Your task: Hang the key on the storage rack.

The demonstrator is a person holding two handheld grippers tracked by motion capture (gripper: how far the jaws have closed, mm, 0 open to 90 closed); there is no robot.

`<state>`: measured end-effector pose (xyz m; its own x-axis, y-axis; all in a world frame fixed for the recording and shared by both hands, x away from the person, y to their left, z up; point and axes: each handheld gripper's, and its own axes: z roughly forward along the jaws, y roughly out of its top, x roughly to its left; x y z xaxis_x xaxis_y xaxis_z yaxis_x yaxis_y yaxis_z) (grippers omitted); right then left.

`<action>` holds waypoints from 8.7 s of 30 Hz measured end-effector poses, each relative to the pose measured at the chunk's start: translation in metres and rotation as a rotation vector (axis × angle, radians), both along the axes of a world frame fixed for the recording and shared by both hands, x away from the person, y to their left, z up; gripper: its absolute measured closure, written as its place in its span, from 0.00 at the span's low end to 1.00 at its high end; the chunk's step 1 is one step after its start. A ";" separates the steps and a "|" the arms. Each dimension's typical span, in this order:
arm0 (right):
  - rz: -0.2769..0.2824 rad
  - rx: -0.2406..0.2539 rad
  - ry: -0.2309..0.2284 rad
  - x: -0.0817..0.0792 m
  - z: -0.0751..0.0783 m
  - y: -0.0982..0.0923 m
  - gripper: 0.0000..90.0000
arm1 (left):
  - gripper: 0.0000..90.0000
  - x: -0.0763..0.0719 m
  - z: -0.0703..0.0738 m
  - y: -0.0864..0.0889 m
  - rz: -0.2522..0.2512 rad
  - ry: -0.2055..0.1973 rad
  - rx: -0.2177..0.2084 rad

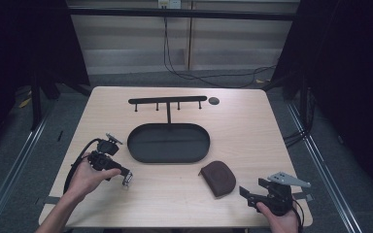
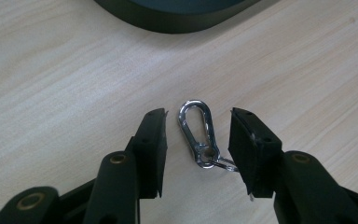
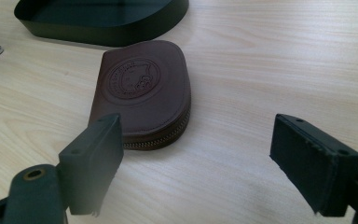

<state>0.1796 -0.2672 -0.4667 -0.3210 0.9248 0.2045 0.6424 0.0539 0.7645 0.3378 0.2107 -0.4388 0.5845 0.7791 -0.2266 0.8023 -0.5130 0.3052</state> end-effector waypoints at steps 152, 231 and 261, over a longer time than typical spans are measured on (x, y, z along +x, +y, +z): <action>0.015 -0.023 0.022 0.001 -0.001 0.002 0.20 | 0.76 0.036 0.115 -0.058 -0.137 0.018 0.261; 0.021 -0.009 0.027 0.001 -0.002 0.001 0.20 | 0.76 0.127 0.148 -0.086 0.041 0.073 0.275; 0.027 -0.005 0.028 0.001 -0.002 0.001 0.20 | 0.76 0.140 0.143 -0.091 0.104 0.066 0.270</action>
<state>0.1802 -0.2662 -0.4685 -0.3402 0.9168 0.2092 0.6618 0.0754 0.7459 0.4778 0.1202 -0.2958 0.4889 0.8715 -0.0383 0.8686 -0.4823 0.1140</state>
